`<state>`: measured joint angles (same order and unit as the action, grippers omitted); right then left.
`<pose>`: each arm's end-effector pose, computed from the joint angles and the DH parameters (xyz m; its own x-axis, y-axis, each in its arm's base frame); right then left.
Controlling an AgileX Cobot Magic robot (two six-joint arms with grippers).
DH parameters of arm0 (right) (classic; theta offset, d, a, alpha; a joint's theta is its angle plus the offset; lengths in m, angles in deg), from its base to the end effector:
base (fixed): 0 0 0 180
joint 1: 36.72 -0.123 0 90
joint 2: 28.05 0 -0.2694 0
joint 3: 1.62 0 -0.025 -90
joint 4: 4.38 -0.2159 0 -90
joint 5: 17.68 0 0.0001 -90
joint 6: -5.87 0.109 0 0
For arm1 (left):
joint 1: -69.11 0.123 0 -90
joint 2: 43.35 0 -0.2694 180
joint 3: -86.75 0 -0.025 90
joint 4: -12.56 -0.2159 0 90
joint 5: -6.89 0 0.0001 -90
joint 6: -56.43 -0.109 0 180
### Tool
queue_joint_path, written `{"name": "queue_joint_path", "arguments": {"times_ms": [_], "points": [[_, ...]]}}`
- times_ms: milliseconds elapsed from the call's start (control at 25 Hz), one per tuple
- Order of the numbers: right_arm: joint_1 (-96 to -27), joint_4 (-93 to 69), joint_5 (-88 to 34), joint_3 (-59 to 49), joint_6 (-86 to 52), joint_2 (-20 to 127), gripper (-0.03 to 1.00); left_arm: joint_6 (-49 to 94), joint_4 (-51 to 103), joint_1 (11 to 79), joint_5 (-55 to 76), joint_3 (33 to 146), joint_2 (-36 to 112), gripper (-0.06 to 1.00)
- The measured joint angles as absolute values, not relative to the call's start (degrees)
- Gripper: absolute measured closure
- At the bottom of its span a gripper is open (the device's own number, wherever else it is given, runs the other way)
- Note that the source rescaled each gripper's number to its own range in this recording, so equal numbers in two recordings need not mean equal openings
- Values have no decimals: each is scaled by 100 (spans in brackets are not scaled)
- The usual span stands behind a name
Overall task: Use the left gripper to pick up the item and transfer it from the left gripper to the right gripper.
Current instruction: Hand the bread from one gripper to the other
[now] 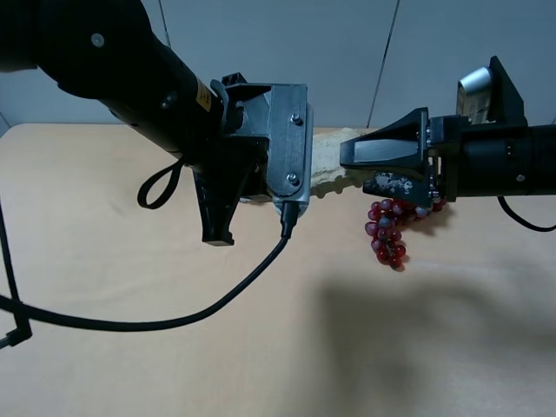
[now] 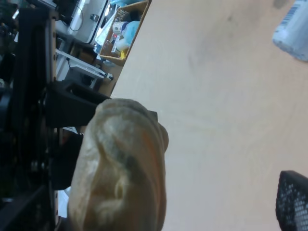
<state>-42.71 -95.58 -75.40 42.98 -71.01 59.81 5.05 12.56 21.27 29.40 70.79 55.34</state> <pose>0.1995 0.1136 0.2271 -0.8076 0.0576 -0.5869 -0.4982 0.4658 0.7313 0.2157 -0.2382 0.2420 0.2720 0.8637 -0.4244 0.8472 -0.0057 0.5312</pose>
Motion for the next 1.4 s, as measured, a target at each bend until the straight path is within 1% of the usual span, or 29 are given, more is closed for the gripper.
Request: {"name": "queue_joint_path", "arguments": {"times_ms": [280,760,800,840,880,920,1000,1040,1400], "points": [[-4271,-9612,-7643,4298,-7205,6175,-3,446,1256,2106,2757,7079,5534,94],[-4271,-9576,-7889,4298,-7243,6201,-3,135,1256,1600,2292,7079,5839,94],[-4271,-9523,-7894,4298,-7243,6201,0,135,1256,1588,2189,7079,5839,94],[-4271,-9484,-7899,4298,-7243,6201,10,135,1256,1582,2069,7079,5839,94],[-4271,-9431,-7914,4298,-7243,6201,22,135,1256,1571,1973,7079,5839,94],[-4271,-9397,-7933,4298,-7243,6201,40,135,1256,1570,1914,7079,5839,94],[-4271,-9377,-8018,4298,-7243,6201,81,117,1256,1565,1868,7079,5839,94],[-4271,-9372,-8023,4298,-7243,6201,85,117,1256,1565,1868,7079,5839,94],[-4271,-9303,-8041,4272,-7243,6201,85,117,1256,1565,1895,7079,5851,94]]}}
